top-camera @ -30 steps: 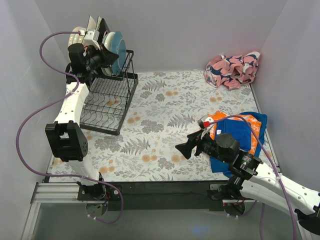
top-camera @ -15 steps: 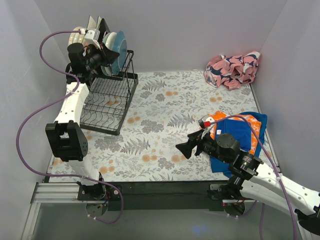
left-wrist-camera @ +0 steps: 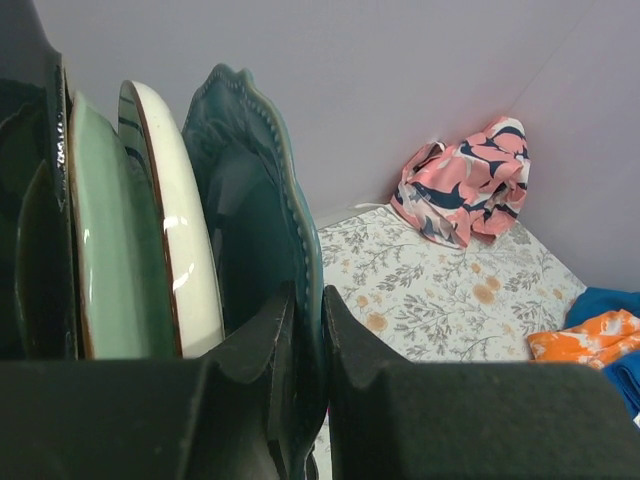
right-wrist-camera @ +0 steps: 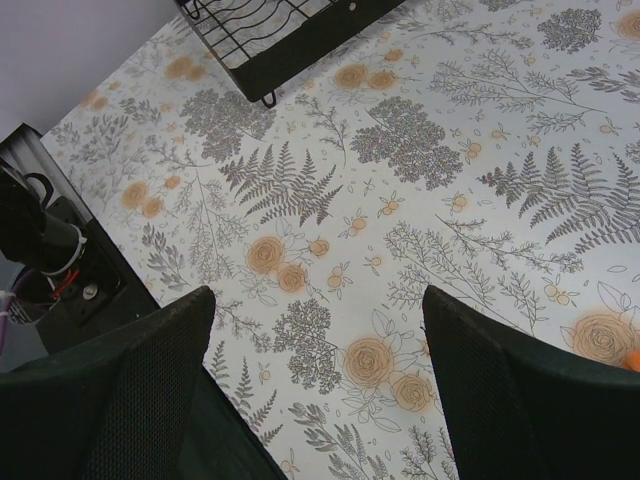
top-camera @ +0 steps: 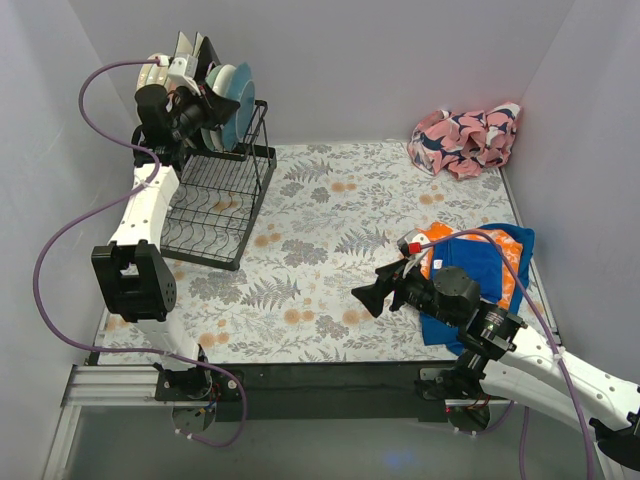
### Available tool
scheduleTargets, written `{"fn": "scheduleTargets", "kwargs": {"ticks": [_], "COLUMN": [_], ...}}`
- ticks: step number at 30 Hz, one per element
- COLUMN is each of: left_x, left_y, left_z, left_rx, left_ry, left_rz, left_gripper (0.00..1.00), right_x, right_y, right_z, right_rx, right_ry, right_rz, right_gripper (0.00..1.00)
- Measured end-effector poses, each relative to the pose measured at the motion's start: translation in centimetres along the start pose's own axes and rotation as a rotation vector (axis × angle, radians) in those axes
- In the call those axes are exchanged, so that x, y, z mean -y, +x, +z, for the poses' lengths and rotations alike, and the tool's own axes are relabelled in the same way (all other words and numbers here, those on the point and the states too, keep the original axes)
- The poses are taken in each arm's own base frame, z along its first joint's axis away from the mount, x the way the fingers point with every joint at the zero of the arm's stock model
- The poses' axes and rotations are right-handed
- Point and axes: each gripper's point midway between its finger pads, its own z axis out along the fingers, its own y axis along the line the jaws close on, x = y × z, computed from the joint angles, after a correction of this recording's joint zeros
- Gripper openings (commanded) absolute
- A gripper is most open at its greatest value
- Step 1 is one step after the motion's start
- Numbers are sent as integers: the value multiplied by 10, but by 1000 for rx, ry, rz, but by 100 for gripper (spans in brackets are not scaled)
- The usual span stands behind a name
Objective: Unload the plates from the dish rack
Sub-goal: Unload the plate from the dish rack.
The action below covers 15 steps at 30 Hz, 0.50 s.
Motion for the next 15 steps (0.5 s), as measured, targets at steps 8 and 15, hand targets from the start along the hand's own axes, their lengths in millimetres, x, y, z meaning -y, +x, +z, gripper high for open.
{"fn": "scheduleTargets", "kwargs": {"ticks": [8, 15], "left_x": [10, 21], "left_y": [-19, -31], "left_z": [5, 7], "left_rx": [39, 62], "left_ry": [17, 43], "left_rz": [-5, 3], "left_gripper": [0, 0], "right_x": [0, 0], "right_y": [-1, 0], "right_z": [0, 0], "right_rx": [2, 1], "right_ry": [-1, -1], "right_rz": [0, 0], "right_gripper": [89, 89]}}
